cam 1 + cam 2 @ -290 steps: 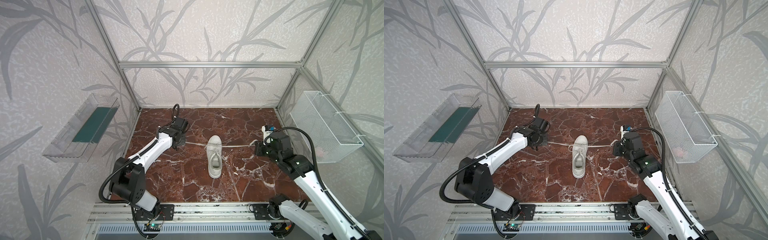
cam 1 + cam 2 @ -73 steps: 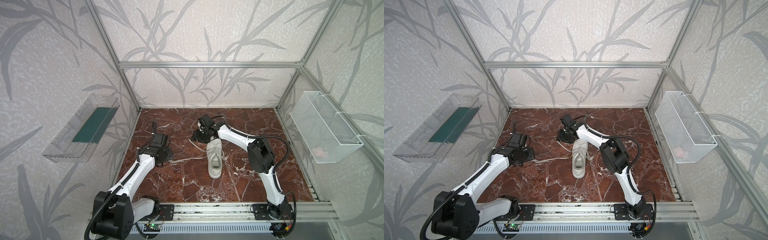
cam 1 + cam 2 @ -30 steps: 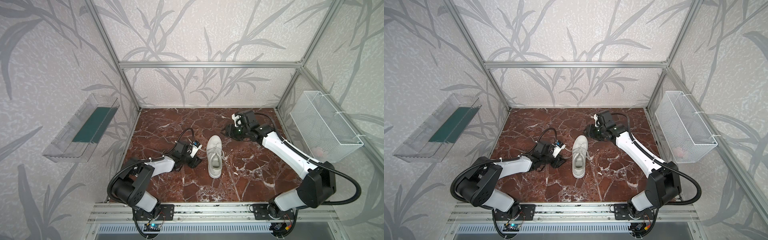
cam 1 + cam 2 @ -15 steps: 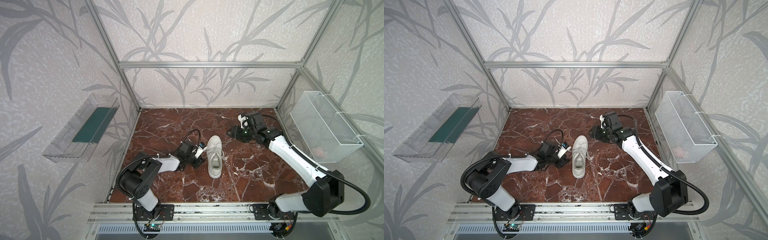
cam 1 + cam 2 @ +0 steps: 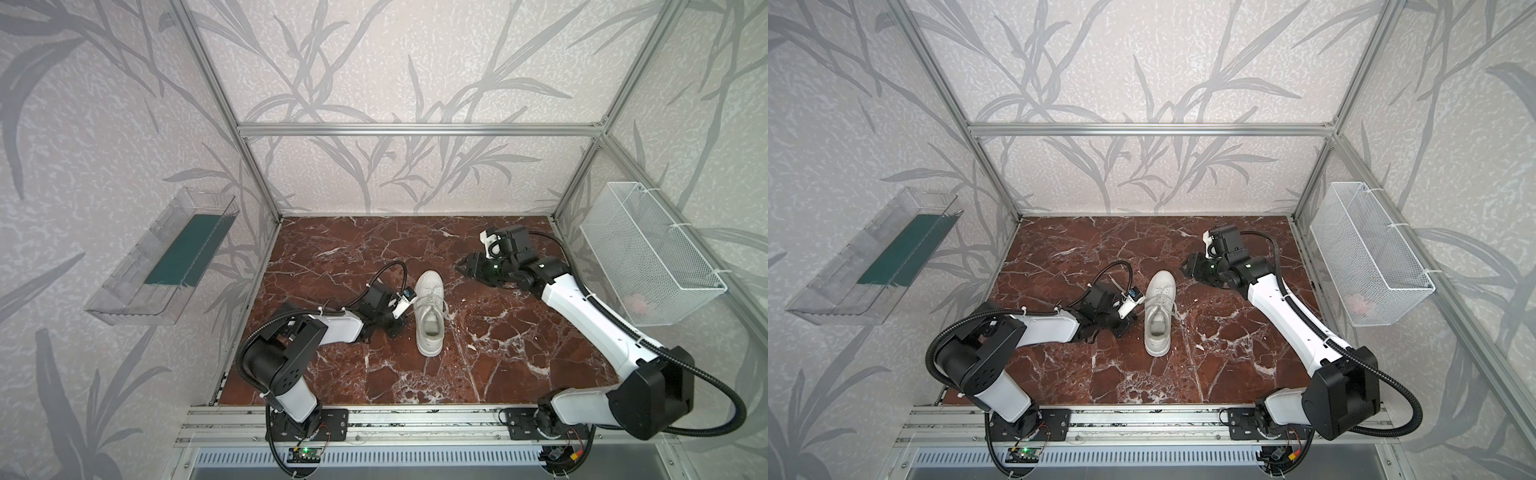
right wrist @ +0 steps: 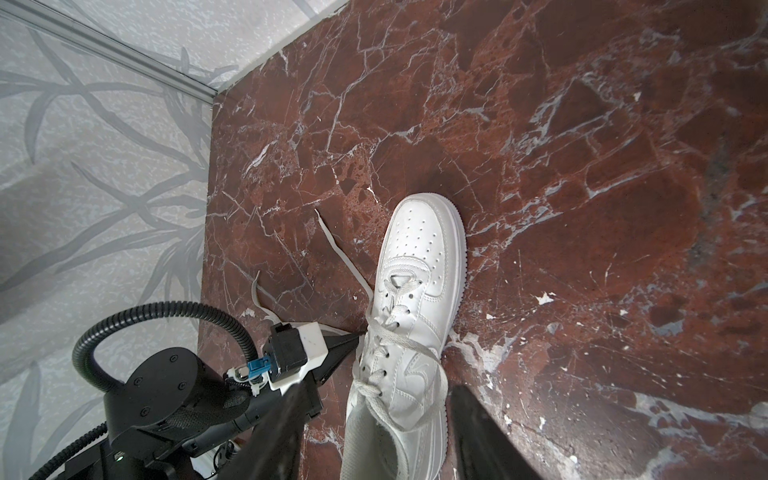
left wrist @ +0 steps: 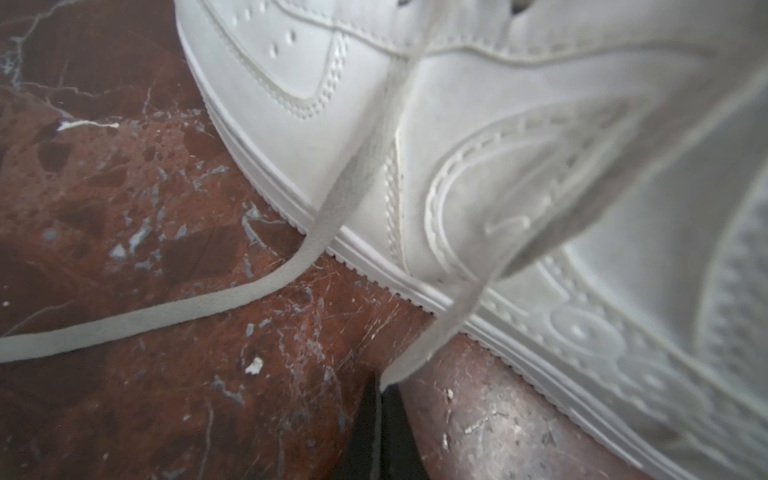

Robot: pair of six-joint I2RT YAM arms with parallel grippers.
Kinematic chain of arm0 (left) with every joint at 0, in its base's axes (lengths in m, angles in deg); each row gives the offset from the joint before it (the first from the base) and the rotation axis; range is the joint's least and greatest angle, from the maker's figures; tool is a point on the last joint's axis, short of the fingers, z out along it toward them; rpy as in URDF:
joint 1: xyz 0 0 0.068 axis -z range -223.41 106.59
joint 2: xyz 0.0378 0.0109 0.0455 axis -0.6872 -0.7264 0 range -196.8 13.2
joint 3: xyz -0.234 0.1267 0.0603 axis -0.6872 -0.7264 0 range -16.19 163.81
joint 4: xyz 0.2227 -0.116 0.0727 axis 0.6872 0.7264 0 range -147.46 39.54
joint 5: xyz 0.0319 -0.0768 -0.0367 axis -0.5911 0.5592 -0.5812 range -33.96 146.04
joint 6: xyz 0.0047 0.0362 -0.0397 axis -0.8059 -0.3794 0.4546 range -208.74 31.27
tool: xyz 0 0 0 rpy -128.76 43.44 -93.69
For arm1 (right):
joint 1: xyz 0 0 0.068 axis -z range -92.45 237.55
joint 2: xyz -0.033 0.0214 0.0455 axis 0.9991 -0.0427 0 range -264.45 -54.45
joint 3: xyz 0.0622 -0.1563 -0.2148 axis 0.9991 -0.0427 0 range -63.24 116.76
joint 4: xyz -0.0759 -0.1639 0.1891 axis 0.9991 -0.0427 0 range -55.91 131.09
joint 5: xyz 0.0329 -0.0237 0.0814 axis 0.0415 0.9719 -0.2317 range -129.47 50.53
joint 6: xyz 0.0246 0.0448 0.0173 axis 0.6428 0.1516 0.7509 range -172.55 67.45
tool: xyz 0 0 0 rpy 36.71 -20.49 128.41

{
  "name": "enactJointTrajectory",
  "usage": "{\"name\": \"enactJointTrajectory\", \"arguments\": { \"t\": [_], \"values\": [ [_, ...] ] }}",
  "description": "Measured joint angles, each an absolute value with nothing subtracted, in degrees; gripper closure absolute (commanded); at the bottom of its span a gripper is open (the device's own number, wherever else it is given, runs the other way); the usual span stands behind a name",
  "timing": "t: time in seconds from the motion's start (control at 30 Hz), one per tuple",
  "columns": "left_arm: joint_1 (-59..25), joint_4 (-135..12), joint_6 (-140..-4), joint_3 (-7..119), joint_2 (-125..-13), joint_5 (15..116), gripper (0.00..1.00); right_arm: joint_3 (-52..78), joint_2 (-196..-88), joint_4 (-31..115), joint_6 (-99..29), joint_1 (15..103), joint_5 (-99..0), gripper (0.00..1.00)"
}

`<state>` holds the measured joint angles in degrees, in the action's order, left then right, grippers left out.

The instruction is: Tie the shoes

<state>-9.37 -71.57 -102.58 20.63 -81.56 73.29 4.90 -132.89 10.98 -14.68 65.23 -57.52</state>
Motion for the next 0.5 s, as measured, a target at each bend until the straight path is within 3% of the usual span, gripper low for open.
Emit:
{"name": "enactJointTrajectory", "arguments": {
  "t": [0.5],
  "values": [
    [-9.3,-57.6,-98.7,28.2,-69.4,72.5,1.0,2.4,-132.2,12.7,-19.1,65.7,-58.7,0.43]
  ]
}}
